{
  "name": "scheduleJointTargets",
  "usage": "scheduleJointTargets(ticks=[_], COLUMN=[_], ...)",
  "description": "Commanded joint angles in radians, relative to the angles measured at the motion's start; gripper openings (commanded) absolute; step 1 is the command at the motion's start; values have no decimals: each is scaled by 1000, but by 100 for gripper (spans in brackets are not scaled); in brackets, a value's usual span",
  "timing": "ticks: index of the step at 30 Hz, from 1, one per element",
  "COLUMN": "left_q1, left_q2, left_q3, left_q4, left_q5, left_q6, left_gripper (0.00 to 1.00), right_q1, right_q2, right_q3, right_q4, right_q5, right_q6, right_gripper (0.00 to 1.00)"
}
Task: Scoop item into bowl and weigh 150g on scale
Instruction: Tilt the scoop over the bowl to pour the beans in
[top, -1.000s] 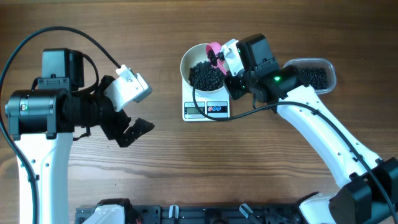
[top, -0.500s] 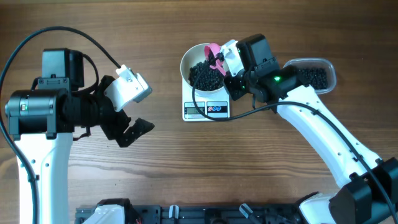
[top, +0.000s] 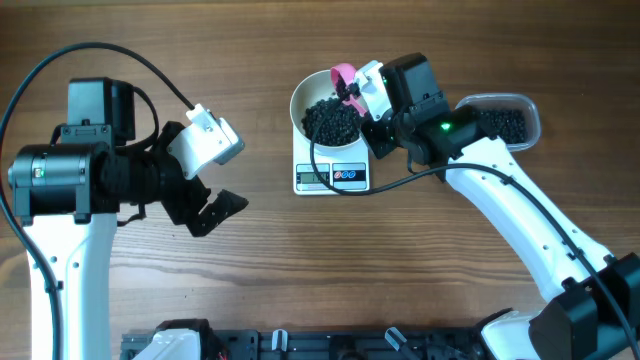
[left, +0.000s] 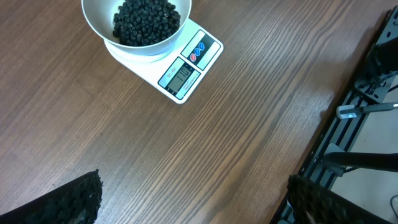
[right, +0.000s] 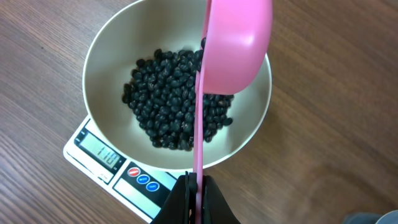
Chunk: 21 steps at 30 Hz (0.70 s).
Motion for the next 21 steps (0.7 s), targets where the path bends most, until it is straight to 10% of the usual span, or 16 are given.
scheduleJointTargets(ticks=[1, 21], left_q1=[5, 5], left_q2=[-10, -10], left_q3=[14, 14], left_q4=[-1, -1], left_q5=[7, 7], left_q6=[10, 10], left_gripper=[100, 100], right_q1=[3, 5], right_q2=[-26, -26], right_q3=[-6, -6], right_q4=[15, 18], right_q5=[25, 57], right_q6=[-71, -92], right_gripper=[4, 4])
